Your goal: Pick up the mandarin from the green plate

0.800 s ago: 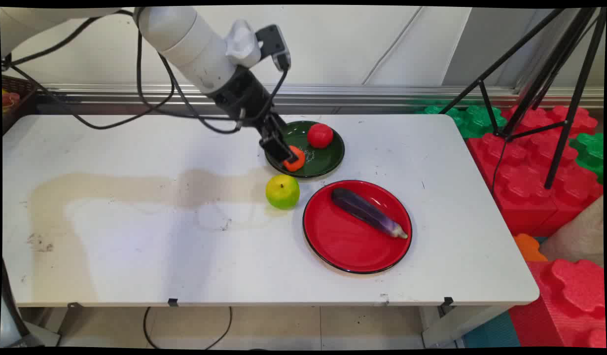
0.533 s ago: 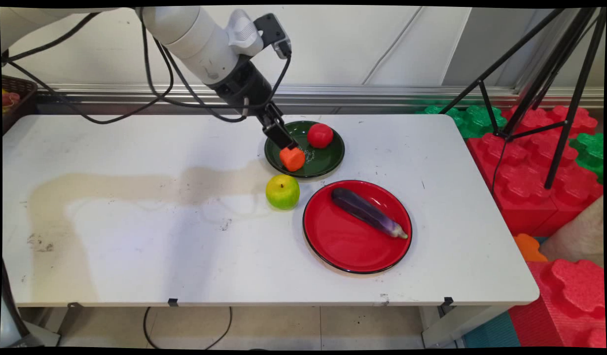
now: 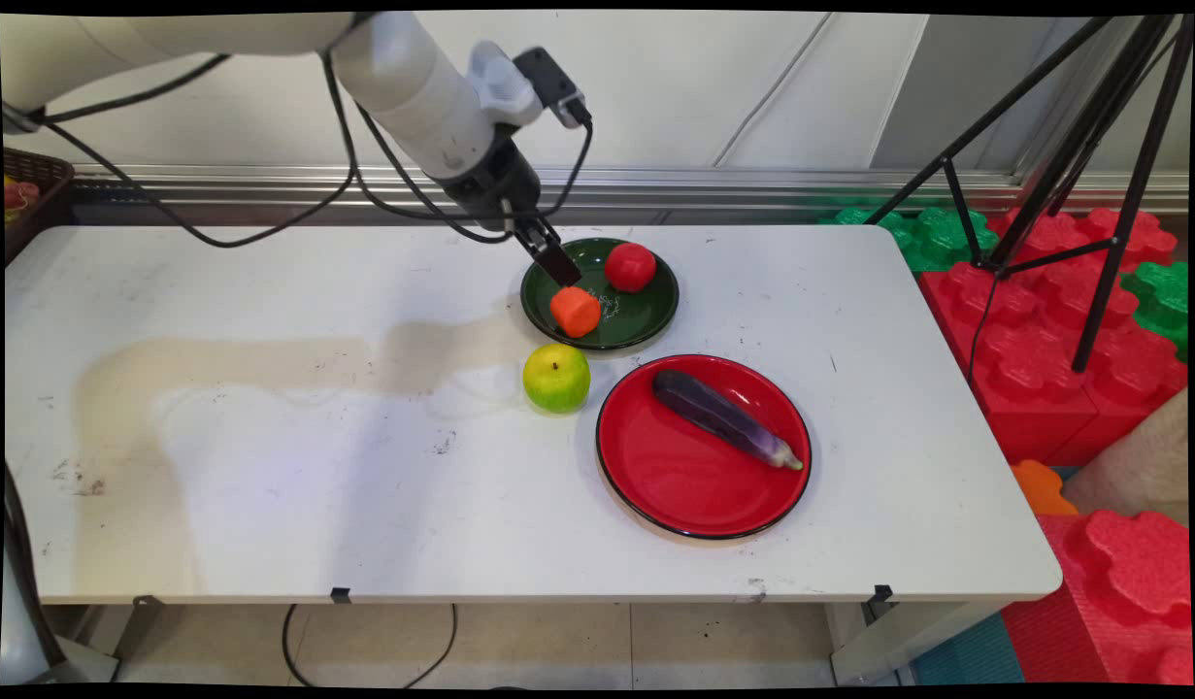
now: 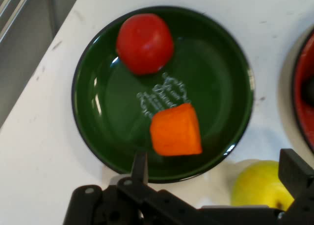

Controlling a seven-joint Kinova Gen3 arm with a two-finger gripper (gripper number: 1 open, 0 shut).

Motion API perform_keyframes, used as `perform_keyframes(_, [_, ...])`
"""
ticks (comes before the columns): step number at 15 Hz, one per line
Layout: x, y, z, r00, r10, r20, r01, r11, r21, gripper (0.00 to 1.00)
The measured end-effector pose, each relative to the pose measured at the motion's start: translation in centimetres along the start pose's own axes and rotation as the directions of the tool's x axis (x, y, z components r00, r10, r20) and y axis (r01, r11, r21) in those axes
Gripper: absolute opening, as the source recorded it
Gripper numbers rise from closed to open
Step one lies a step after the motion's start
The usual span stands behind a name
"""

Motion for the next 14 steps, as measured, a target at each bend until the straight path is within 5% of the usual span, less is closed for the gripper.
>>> perform_keyframes(7, [0.6, -0.7, 5.6, 0.996, -0.061, 0.062, 0.057, 0.996, 0.07, 1.0])
perform_keyframes(14, [0.3, -1.0, 10.8, 0.988, -0.094, 0.12, 0.086, 0.994, 0.073, 1.0])
